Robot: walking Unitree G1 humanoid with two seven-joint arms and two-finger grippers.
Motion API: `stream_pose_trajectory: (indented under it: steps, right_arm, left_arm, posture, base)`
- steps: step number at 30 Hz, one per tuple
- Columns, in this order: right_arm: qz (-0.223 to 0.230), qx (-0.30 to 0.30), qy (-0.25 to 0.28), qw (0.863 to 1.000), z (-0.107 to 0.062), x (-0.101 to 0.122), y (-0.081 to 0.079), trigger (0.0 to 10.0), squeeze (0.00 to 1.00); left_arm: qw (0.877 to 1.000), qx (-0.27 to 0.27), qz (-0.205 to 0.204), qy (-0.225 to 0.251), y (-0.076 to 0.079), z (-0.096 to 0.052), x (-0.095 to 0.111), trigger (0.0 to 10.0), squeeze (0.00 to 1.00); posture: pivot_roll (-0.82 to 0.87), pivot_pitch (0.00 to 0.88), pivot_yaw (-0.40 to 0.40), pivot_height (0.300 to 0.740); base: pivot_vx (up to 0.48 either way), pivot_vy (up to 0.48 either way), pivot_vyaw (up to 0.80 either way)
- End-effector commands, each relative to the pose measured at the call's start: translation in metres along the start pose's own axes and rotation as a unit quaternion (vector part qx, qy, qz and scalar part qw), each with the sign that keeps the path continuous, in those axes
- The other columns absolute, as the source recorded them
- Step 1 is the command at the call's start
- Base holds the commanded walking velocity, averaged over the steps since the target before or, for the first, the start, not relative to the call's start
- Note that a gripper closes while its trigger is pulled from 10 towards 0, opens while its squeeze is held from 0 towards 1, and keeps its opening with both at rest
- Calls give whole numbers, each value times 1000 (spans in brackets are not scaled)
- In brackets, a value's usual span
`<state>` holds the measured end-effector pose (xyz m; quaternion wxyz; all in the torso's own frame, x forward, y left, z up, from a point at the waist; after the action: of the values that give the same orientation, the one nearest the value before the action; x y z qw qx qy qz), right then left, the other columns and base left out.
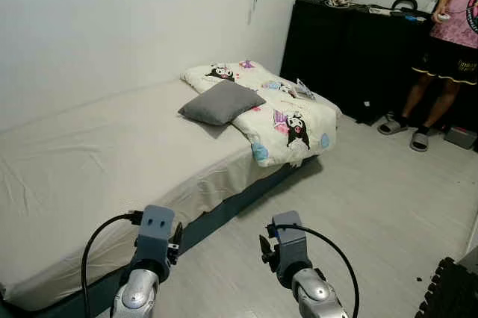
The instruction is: Clean up the room
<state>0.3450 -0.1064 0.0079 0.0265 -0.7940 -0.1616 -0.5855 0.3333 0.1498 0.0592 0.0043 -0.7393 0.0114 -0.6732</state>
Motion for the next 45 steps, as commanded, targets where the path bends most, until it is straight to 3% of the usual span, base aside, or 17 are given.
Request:
stream_pose_trajectory:
  steps: [1, 45]
  right_arm:
    - [0, 0, -1, 1000, -1, -1, 1, 10000, 0]
    - [-5, 7, -4, 1000, -1, -2, -2, 10000, 0]
  left_arm:
    - [1000, -2, -9, 3, 1, -1, 1, 10000, 0]
    - [1000, -2, -16, 8, -1, 0, 4, 10000, 0]
  posture:
    - [-12, 57, -52, 735]
    - [-8, 53, -59, 735]
  base:
    - [0, 0, 0]
    - [254, 0, 0]
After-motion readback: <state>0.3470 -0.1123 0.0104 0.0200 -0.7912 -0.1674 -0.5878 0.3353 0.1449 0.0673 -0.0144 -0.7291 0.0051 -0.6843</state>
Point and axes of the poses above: a point about 5 cm out from each wrist's last joint towards the gripper, its own z axis pointing out of the wrist towards the gripper, its own x axis along the axis of the wrist's last joint, y = z × x, the point moved 6 cm from there along z, pointing out of the wrist towards the gripper, and after that the axes turned 6 degrees about -z, right-handed, at the moved point
